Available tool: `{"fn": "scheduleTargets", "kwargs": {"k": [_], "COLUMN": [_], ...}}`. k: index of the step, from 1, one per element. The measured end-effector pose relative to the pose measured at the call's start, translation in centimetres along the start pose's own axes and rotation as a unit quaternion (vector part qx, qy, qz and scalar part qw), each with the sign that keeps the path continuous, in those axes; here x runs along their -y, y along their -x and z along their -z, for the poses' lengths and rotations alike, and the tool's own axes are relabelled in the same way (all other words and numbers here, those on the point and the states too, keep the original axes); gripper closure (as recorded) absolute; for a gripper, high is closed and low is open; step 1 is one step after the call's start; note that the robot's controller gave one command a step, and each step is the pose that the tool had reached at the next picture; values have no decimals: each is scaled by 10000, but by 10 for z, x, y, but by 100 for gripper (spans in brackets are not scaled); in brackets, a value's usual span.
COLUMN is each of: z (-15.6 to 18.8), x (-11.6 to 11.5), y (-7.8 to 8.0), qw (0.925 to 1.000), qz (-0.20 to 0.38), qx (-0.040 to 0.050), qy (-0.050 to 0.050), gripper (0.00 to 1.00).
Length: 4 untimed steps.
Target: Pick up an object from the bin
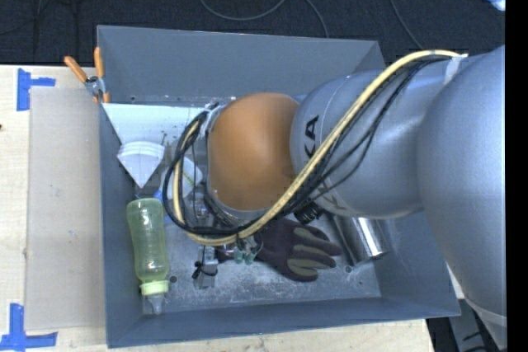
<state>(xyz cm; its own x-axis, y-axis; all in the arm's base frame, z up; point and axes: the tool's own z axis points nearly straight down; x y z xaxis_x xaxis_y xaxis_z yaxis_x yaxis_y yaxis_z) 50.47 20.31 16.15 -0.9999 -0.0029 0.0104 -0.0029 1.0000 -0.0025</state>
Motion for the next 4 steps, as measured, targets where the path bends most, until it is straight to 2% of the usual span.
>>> {"fn": "scheduleTargets", "kwargs": {"k": [1,2,3,4], "z": [4,-51,-51,-57], "x": [1,37,76,101], "y": [2,59,75,59], "qw": [10000,9997,9998,9967], "qz": [-26,223,174,-810], "qx": [37,61,-4,51], "qy": [9,19,5,26], "gripper": [0,0,0,0]}}
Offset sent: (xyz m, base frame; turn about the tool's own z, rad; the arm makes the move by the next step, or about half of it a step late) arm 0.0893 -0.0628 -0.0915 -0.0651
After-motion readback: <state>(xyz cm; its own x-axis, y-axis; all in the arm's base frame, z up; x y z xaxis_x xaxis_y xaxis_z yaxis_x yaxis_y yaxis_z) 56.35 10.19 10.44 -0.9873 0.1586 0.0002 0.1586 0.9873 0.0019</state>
